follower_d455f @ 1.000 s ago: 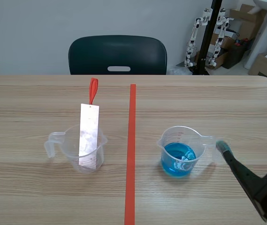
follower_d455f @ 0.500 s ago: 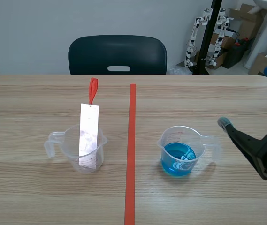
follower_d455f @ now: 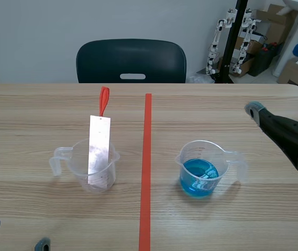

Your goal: Do the redox reaction experiment. lift the metal plate out of the left beaker

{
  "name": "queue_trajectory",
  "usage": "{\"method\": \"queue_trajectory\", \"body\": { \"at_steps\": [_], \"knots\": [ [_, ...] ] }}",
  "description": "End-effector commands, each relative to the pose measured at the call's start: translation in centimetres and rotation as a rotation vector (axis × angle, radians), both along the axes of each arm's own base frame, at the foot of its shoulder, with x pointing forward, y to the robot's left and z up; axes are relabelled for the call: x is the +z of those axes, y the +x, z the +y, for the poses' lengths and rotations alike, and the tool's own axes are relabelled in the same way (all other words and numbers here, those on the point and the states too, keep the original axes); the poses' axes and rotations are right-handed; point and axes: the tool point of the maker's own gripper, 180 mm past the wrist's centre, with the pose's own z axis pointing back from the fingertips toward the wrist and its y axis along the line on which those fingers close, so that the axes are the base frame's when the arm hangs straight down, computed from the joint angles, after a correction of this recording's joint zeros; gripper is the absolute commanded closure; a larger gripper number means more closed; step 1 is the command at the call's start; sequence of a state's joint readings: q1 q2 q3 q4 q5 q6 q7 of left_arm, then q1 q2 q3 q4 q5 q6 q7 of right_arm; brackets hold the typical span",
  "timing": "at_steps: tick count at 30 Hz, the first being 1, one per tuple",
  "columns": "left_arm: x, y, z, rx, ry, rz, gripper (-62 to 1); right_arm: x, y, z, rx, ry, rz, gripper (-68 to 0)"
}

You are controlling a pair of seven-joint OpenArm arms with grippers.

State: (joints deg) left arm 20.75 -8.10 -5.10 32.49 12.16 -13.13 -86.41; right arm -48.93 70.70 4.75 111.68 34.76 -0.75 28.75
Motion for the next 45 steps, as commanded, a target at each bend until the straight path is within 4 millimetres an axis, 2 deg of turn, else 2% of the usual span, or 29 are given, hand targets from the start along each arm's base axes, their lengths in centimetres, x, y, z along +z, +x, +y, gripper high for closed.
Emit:
{"method": "queue_trajectory", "body": {
  "at_steps": [1,10,17,23,28,35,45],
  "knots": [
    [1.3,0.1,0.3,-0.002,-0.004,-0.062,-57.7,0.7,0.0,0.5,0.024,0.023,-0.012,-67.9],
    [1.4,0.5,-0.2,-0.023,-0.01,-0.073,-57.7,0.6,-0.3,0.7,0.04,0.047,0.01,-67.9],
    [1.4,0.5,-0.4,-0.031,-0.012,-0.072,-57.7,0.0,0.7,-0.6,-0.007,0.027,0.017,-67.9],
    [1.4,0.5,-0.2,-0.026,-0.013,-0.073,-57.7,-0.3,0.6,-0.3,0.03,0.0,0.03,-67.9],
    [1.4,0.5,0.1,-0.03,-0.003,-0.072,-57.7,-0.3,2.4,-1.0,-0.004,0.029,0.026,-67.9],
    [1.4,0.5,0.1,-0.031,-0.002,-0.072,-57.7,-3.1,4.2,-1.5,-0.054,0.005,0.049,-67.9],
    [1.4,0.5,0.1,-0.031,-0.002,-0.072,-57.7,-3.1,5.7,0.6,-0.01,-0.001,0.055,-67.9]
  ]
}}
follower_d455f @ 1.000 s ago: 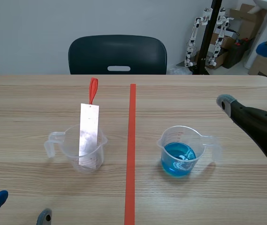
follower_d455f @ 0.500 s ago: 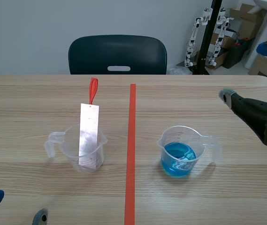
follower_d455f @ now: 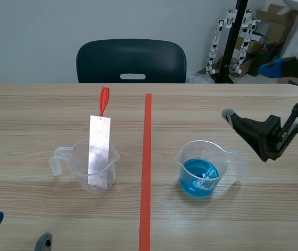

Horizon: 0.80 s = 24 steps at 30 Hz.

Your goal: Do the redox reaction experiment. lift the metal plate out of the left beaker

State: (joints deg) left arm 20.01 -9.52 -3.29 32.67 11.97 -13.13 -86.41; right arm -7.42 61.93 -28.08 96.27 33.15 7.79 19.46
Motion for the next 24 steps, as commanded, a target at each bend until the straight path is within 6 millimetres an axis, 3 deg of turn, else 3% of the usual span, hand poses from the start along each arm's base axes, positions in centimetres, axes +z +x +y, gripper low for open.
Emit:
{"method": "queue_trajectory", "body": {
  "at_steps": [1,17,24],
  "knots": [
    [1.2,0.1,0.3,0.005,-0.011,-0.061,-57.7,1.6,0.7,0.3,0.003,0.011,-0.036,-67.9],
    [1.2,0.1,0.3,0.005,-0.011,-0.061,-57.7,-2.0,3.1,4.2,0.038,0.189,0.162,-67.9],
    [1.2,0.1,0.3,0.005,-0.012,-0.061,-57.7,-1.2,4.4,5.5,0.071,0.323,0.234,-67.9]
  ]
}}
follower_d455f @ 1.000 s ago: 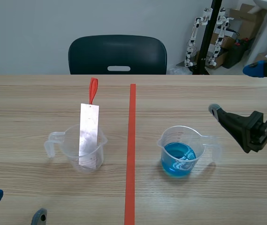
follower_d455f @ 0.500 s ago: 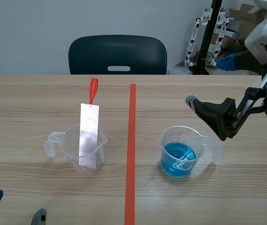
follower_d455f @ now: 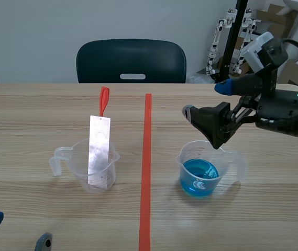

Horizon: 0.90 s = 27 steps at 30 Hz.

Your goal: Do the redox reaction experiment. lift the metal plate out of the left beaker

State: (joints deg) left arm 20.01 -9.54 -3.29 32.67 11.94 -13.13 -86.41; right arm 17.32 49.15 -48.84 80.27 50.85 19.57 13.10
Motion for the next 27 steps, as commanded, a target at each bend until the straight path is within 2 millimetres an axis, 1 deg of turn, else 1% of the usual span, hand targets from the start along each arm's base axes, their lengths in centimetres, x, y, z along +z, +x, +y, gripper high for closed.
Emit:
{"method": "queue_trajectory", "body": {
  "at_steps": [1,6,11,17,27],
  "knots": [
    [1.2,0.1,0.3,0.005,-0.012,-0.061,-57.7,1.9,0.9,0.6,0.013,0.043,-0.029,-67.9],
    [1.2,0.1,0.3,0.005,-0.012,-0.061,-57.7,1.8,1.7,2.3,0.041,0.086,0.016,-67.9],
    [1.2,0.1,0.3,0.005,-0.012,-0.061,-57.7,0.8,2.5,4.3,0.066,0.079,0.062,-67.9],
    [1.2,0.1,0.3,0.005,-0.012,-0.061,-57.7,-0.2,2.9,6.8,0.105,0.079,0.086,-67.9],
    [1.2,0.1,0.3,0.005,-0.012,-0.061,-57.7,0.6,2.4,11.1,0.195,0.098,0.082,-67.9]
  ]
}}
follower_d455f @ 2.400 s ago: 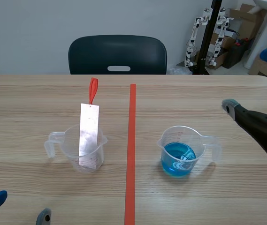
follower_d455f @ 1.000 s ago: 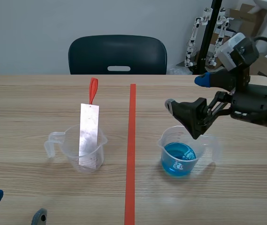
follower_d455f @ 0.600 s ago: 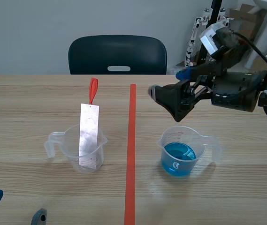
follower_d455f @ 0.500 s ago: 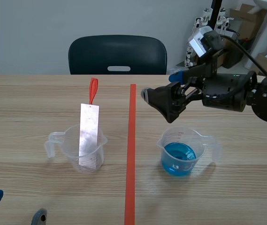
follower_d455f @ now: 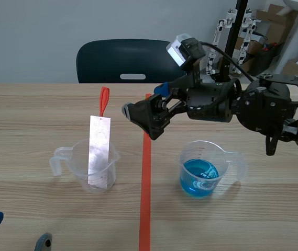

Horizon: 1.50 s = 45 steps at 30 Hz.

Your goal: Do the redox reaction experiment. lift the metal plate out of the left beaker

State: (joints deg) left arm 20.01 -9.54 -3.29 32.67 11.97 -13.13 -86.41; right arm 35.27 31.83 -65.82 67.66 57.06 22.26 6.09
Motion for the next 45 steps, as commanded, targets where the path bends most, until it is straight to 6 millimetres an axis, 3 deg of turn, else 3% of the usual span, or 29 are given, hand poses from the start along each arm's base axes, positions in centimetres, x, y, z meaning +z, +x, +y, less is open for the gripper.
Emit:
{"method": "queue_trajectory", "body": {
  "at_steps": [1,26,45],
  "knots": [
    [1.2,0.1,0.3,0.005,-0.012,-0.061,-57.7,1.7,0.7,0.8,0.005,0.038,-0.025,-67.9],
    [1.2,0.1,0.3,0.005,-0.012,-0.061,-57.7,-0.8,0.1,7.2,0.081,0.017,0.077,-67.9],
    [1.2,0.1,0.3,0.005,-0.012,-0.061,-57.7,-2.9,0.4,7.5,0.057,-0.023,0.131,-66.7]
  ]
}}
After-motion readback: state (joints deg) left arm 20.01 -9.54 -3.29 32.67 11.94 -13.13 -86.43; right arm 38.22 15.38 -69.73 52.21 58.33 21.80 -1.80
